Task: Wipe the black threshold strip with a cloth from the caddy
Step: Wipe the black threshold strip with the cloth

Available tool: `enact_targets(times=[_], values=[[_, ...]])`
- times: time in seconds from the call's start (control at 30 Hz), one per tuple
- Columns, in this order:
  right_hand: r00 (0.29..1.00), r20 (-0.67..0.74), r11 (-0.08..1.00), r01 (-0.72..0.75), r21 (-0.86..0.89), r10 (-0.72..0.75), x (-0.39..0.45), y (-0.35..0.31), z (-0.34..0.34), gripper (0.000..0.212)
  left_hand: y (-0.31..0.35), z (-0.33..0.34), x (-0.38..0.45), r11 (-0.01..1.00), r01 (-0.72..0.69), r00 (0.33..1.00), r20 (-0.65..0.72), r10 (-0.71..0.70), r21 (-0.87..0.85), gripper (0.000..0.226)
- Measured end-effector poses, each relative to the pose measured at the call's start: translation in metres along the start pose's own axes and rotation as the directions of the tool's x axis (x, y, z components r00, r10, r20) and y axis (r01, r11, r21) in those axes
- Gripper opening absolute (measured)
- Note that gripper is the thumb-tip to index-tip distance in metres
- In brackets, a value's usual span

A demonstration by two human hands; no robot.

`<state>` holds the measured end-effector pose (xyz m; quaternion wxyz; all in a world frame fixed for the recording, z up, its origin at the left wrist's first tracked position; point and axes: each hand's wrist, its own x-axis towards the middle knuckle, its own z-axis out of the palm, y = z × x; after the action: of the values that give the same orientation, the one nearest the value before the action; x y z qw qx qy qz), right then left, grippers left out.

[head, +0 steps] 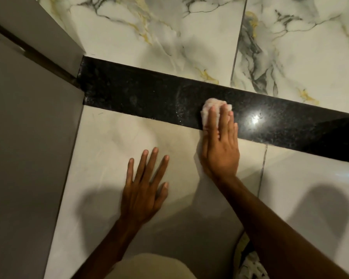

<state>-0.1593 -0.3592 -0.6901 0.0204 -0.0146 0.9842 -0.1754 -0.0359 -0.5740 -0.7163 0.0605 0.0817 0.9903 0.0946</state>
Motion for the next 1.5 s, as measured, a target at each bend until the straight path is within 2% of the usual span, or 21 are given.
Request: enact_targets(times=[0.07, 0.13, 0.23, 0.3, 0.37, 0.5, 0.57, 0.63, 0.67, 0.73, 0.8, 0.87, 0.97, 1.03, 1.1, 1.17, 1.23, 1.33, 1.4, 1.43, 1.5], values=[[0.993, -0.06, 0.994, -0.103, 0.028, 0.105, 0.025, -0.016, 0.004, 0.064, -0.006, 0.002, 0.005, 1.0, 0.008, 1.0, -0.006, -0.008, 0.011, 0.071], [0.99, -0.092, 0.993, -0.105, 0.056, 0.11, 0.058, -0.039, 0.016, 0.066, -0.005, 0.005, 0.008, 1.0, 0.017, 1.0, -0.021, -0.017, 0.013, 0.073], [0.993, -0.021, 0.992, 0.118, 0.048, -0.117, 0.08, -0.072, 0.032, 0.068, -0.006, 0.008, 0.006, 0.997, 0.078, 0.997, -0.028, -0.078, -0.025, 0.073], [0.954, 0.065, 0.956, 0.292, 0.036, -0.294, 0.064, -0.076, 0.028, 0.073, -0.006, 0.005, 0.006, 0.996, 0.09, 0.996, -0.026, -0.091, -0.028, 0.072], [0.925, 0.124, 0.934, 0.356, 0.039, -0.358, 0.036, -0.058, 0.017, 0.073, -0.005, 0.002, 0.006, 0.996, 0.091, 0.996, -0.016, -0.092, -0.026, 0.07], [0.987, 0.077, 0.99, 0.137, 0.024, -0.139, 0.017, -0.023, -0.002, 0.065, -0.003, -0.001, 0.007, 0.992, 0.103, 0.993, -0.044, -0.106, -0.073, 0.069], [1.0, 0.022, 1.0, -0.003, 0.013, 0.002, 0.041, -0.034, 0.002, 0.067, -0.004, 0.002, 0.007, 0.988, 0.132, 0.988, -0.072, -0.138, -0.077, 0.07], [0.999, 0.002, 0.999, -0.033, 0.028, 0.033, 0.07, -0.058, 0.014, 0.066, -0.005, 0.006, 0.006, 0.98, 0.183, 0.977, -0.096, -0.189, -0.076, 0.071], [1.0, 0.006, 0.999, 0.008, 0.042, -0.009, 0.082, -0.073, 0.02, 0.066, -0.005, 0.007, 0.007, 0.976, 0.203, 0.972, -0.106, -0.211, -0.081, 0.072], [0.975, 0.061, 0.976, 0.211, 0.062, -0.215, 0.091, -0.104, 0.034, 0.07, -0.004, 0.008, 0.007, 0.967, 0.238, 0.96, -0.128, -0.248, -0.092, 0.07], [0.877, 0.147, 0.889, 0.452, 0.067, -0.457, 0.081, -0.121, 0.038, 0.079, -0.003, 0.006, 0.009, 0.956, 0.276, 0.946, -0.15, -0.288, -0.097, 0.069], [0.816, 0.195, 0.837, 0.544, 0.059, -0.544, 0.063, -0.111, 0.035, 0.081, -0.002, 0.002, 0.009, 0.948, 0.304, 0.938, -0.147, -0.315, -0.09, 0.07], [0.868, 0.177, 0.881, 0.473, -0.003, -0.465, 0.045, -0.077, 0.022, 0.072, -0.002, 0.0, 0.008, 0.948, 0.299, 0.941, -0.132, -0.312, -0.11, 0.071], [0.946, 0.089, 0.949, 0.315, -0.037, -0.31, 0.054, -0.073, 0.022, 0.065, -0.002, 0.002, 0.009, 0.948, 0.294, 0.942, -0.135, -0.309, -0.119, 0.072], [0.99, 0.007, 0.99, 0.139, 0.009, -0.139, 0.079, -0.097, 0.03, 0.064, -0.003, 0.006, 0.01, 0.947, 0.294, 0.941, -0.135, -0.31, -0.127, 0.074], [0.989, 0.016, 0.987, 0.143, 0.069, -0.145, 0.103, -0.134, 0.043, 0.065, -0.003, 0.01, 0.01, 0.948, 0.295, 0.938, -0.154, -0.311, -0.117, 0.072], [0.934, 0.111, 0.939, 0.329, 0.097, -0.339, 0.113, -0.162, 0.054, 0.07, -0.002, 0.013, 0.009, 0.95, 0.302, 0.931, -0.188, -0.312, -0.084, 0.07], [0.708, 0.262, 0.75, 0.65, 0.12, -0.656, 0.1, -0.158, 0.051, 0.069, -0.001, 0.008, 0.007, 0.948, 0.303, 0.924, -0.213, -0.318, -0.102, 0.069], [0.617, 0.299, 0.671, 0.732, 0.123, -0.728, 0.091, -0.131, 0.04, 0.064, -0.002, 0.003, 0.008, 0.94, 0.306, 0.927, -0.177, -0.33, -0.148, 0.071], [0.619, 0.294, 0.669, 0.735, 0.11, -0.728, 0.088, -0.117, 0.034, 0.063, -0.002, 0.002, 0.009, 0.938, 0.309, 0.93, -0.156, -0.332, -0.157, 0.072], [0.719, 0.232, 0.745, 0.665, 0.044, -0.655, 0.092, -0.098, 0.027, 0.062, -0.002, 0.001, 0.008, 0.939, 0.309, 0.934, -0.136, -0.329, -0.15, 0.075]])
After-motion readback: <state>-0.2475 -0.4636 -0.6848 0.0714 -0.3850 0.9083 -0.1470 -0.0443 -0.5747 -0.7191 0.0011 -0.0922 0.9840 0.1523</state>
